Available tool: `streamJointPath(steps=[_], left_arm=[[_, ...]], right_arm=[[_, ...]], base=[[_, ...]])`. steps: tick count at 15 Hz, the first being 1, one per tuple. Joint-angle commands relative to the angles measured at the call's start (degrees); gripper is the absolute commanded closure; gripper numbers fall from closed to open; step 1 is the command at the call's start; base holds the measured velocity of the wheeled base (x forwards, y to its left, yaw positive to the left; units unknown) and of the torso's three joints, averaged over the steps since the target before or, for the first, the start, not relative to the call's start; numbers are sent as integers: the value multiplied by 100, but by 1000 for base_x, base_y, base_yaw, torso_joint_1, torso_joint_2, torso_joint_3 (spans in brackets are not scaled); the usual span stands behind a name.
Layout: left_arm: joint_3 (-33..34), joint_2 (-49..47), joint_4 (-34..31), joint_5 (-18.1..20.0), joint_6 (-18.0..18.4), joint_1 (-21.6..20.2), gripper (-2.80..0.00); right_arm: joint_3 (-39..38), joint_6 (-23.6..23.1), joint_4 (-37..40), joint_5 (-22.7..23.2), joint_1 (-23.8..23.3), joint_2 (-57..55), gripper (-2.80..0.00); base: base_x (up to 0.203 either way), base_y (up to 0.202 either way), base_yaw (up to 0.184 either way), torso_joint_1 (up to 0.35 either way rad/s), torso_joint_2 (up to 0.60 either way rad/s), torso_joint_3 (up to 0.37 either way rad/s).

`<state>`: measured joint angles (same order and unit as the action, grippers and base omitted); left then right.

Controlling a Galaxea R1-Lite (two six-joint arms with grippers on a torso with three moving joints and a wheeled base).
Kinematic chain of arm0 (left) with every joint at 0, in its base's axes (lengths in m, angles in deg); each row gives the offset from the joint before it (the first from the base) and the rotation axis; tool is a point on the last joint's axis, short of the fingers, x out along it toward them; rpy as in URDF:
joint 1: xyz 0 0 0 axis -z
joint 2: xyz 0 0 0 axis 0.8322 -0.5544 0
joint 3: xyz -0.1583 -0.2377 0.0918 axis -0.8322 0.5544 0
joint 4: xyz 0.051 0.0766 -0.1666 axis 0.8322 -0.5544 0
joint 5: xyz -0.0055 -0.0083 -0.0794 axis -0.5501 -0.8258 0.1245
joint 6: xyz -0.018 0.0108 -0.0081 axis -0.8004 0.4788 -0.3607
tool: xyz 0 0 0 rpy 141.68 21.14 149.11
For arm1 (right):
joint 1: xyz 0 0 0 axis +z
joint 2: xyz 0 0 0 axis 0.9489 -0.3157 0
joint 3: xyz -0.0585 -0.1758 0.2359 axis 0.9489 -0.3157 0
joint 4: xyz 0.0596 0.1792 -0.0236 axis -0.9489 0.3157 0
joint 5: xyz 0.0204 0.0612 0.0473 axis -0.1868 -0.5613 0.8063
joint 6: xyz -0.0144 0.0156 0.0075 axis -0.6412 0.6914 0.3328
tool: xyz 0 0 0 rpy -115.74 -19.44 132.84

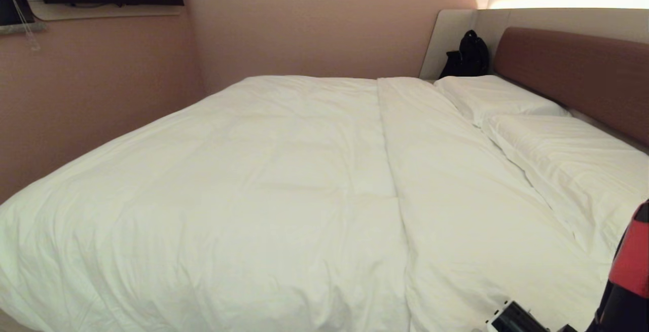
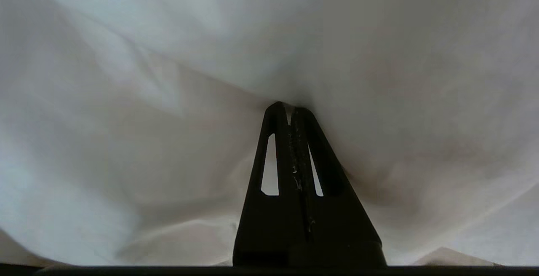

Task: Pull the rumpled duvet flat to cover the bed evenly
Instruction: Flatten the corners of the folded blanket

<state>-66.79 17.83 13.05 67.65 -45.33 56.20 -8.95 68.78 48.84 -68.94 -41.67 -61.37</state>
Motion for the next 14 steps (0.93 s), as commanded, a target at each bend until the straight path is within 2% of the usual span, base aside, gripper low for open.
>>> streamJointPath(steps=[1,7,12,14], left_arm=[[1,0,2,-2,0,-1,0],[1,0,2,-2,0,-1,0],[1,0,2,-2,-9,-4,0],[1,0,2,-2,0,4,0]], right_arm=[[5,-9,-9,-53,4,-68,0],[-211,114,-7,-101,0,549,0],[-355,595,165,-262,-113,2720,0],[-202,906,368,-622,-518,3547,0]], base=[[0,0,0,0,0,0],[0,0,0,0,0,0],[0,0,0,0,0,0],[0,0,0,0,0,0]])
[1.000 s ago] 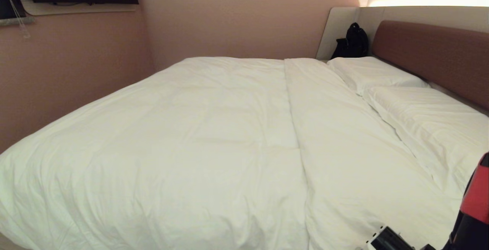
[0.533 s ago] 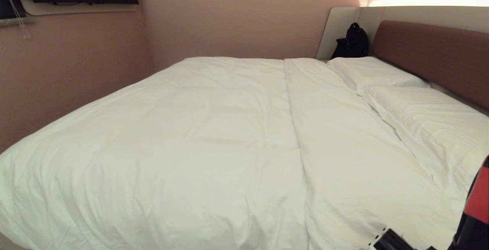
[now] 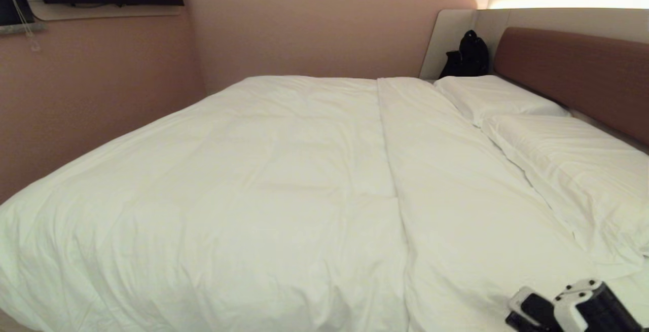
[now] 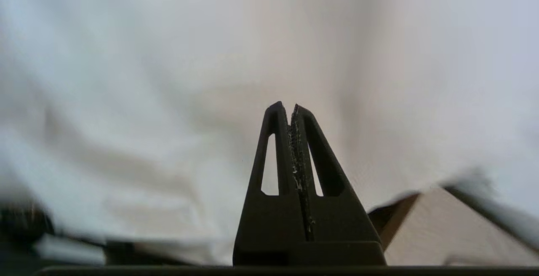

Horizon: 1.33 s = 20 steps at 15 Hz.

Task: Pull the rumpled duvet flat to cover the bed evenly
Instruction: Flatten the corners of the folded blanket

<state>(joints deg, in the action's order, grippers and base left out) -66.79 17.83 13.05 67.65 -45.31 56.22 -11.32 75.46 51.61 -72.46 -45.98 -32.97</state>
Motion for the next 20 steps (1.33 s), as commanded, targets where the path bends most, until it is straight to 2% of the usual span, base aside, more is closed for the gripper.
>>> streamJointPath(steps=[1,5,7,10,13,14,15,20], left_arm=[[1,0,2,-2,-6,-1,0],[1,0,2,-2,-3,-5,0],[1,0,2,-2,-3,-6,0],[1,0,2,-2,-3,-1,0],[1,0,2,-2,-3,2,0],[1,0,2,-2,-3,-7,0],[1,0,2,-2,-3,-6,0],[1,0,2,-2,-3,2,0]], right_arm=[[156,340,212,-414,-421,1120,0],[518,853,719,-583,-1497,2631,0],[714,1288,1400,-598,-1842,3419,0],[1000,1646,2776,-616,-2011,4854,0],[1200,1898,4839,-633,-2346,6235,0],[1230,2026,5529,-637,-2574,6444,0],[1237,2175,5854,-640,-2780,6483,0],[1123,2448,6066,-459,-2990,5462,0]], base=[[0,0,0,0,0,0],[0,0,0,0,0,0],[0,0,0,0,0,0],[0,0,0,0,0,0],[0,0,0,0,0,0],[0,0,0,0,0,0],[0,0,0,0,0,0],[0,0,0,0,0,0]])
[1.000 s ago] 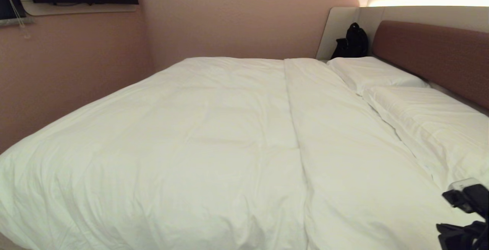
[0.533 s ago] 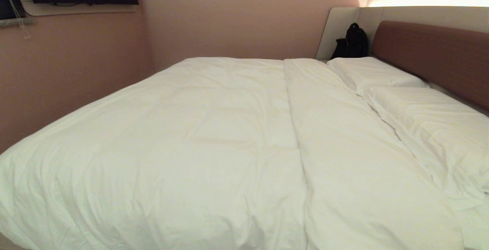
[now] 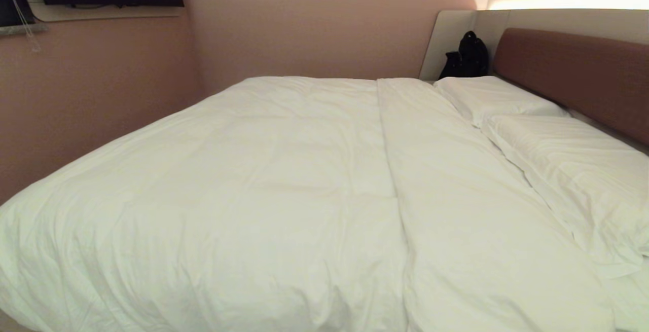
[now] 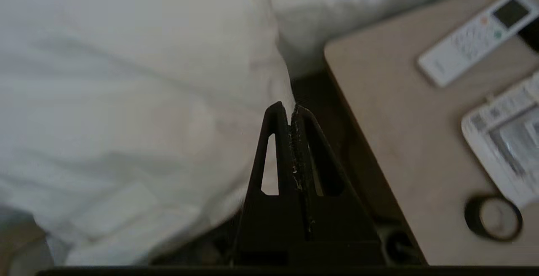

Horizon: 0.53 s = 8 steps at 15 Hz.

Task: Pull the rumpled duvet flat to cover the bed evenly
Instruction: Flatten the corners of the folded blanket

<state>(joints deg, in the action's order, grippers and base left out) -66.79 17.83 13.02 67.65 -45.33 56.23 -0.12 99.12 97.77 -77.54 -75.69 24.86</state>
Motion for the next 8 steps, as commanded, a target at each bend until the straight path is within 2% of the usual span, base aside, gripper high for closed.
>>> streamJointPath(steps=[1,4,8], left_arm=[[1,0,5,-2,0,-8,0],[1,0,5,-2,0,-8,0],[1,0,5,-2,-4,1,0]], right_arm=[[56,111,1446,164,-24,-593,0],[241,142,1237,497,-29,-1399,0],[283,146,387,643,-33,-2591,0]], base=[[0,0,0,0,0,0],[0,0,0,0,0,0],[0,0,0,0,0,0]])
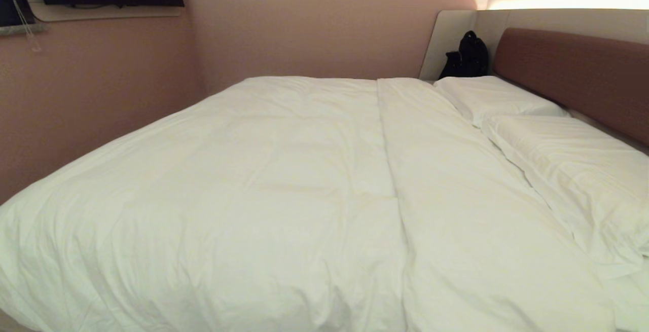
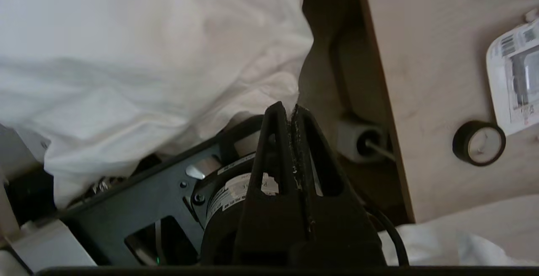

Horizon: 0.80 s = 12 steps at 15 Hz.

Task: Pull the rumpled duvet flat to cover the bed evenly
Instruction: Flatten the corners of the folded blanket

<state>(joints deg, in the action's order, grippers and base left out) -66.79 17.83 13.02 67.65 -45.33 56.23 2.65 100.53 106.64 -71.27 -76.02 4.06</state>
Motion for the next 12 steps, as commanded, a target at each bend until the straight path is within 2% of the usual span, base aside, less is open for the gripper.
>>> streamJointPath(steps=[1,6,12], left_arm=[[1,0,5,-2,0,-5,0],[1,0,5,-2,0,0,0],[1,0,5,-2,0,-8,0]], right_arm=[[17,6,-766,26,-5,-865,0],[119,43,-2056,50,-206,-2456,0],[175,50,-2299,162,-234,-2779,0]], base=[[0,0,0,0,0,0],[0,0,0,0,0,0],[0,0,0,0,0,0]])
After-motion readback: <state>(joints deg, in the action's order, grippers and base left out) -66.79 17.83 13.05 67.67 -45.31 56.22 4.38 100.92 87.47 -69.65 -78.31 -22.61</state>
